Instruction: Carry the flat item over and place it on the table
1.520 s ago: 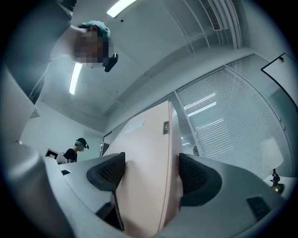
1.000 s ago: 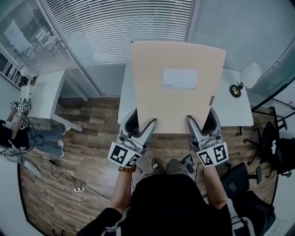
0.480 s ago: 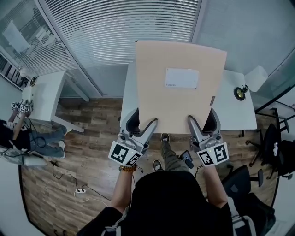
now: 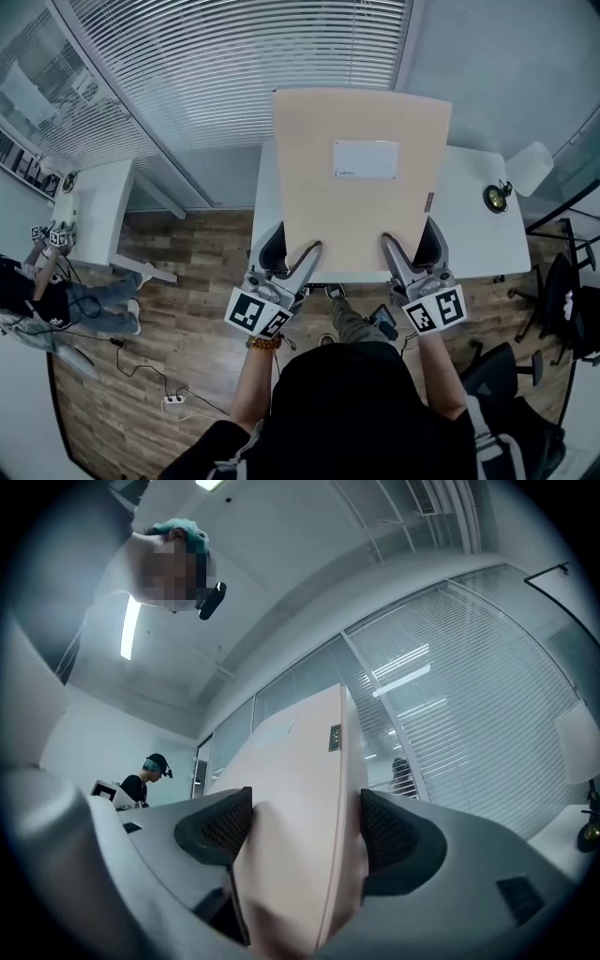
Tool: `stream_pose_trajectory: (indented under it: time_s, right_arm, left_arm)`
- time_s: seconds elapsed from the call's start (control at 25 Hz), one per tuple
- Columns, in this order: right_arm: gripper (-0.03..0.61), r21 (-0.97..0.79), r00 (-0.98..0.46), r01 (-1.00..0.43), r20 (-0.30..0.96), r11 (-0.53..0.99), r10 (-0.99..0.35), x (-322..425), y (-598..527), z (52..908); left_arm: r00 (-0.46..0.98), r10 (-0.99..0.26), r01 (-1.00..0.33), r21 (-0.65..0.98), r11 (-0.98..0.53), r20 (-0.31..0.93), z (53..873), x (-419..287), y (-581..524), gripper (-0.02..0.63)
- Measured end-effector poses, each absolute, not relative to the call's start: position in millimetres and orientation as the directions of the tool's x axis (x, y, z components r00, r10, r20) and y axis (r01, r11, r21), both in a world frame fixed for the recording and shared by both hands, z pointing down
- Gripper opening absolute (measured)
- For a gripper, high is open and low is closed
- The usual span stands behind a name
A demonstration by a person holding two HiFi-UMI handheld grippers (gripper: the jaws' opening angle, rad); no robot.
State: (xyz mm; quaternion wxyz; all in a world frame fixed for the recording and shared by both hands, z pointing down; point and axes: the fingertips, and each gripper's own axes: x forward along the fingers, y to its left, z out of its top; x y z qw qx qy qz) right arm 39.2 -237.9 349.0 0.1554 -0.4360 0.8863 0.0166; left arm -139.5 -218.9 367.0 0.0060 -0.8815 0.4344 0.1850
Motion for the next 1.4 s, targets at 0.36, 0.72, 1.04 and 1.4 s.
stream_pose_trajectory:
  time_s: [0.36,0.72,1.04,1.4]
  right_arm:
    - [0.333,-0.116,-0.559,-0.788,-0.275,0.605,-0.782,41.7,-283.3,349.4]
    - [0.333,-0.136,-0.549,-0.793,-0.263,0.594,-0.794,55.6,-322.4,354.4]
    - [0.333,-0.168,-0.550,-0.788,-0.242,0.593,-0.800,68.2,-349.2,362.9]
    - [0.333,-0.179,-0.552,-0.787,-0.226,0.591,-0.803,80.8,-369.9,368.1]
  left_arm:
    - [0.564,-0.763,-0.758,0.169,-0.630,-0.317,368.4,-136.9,-267.2,0.284]
    - [0.566,-0.771,-0.756,0.190,-0.627,-0.294,373.0,-123.1,-307.2,0.284]
    - [0.572,-0.774,-0.756,0.192,-0.626,-0.271,377.9,-111.0,-332.8,0.284]
    - [0.566,-0.786,-0.760,0.214,-0.614,-0.249,384.8,-98.4,-353.7,0.284]
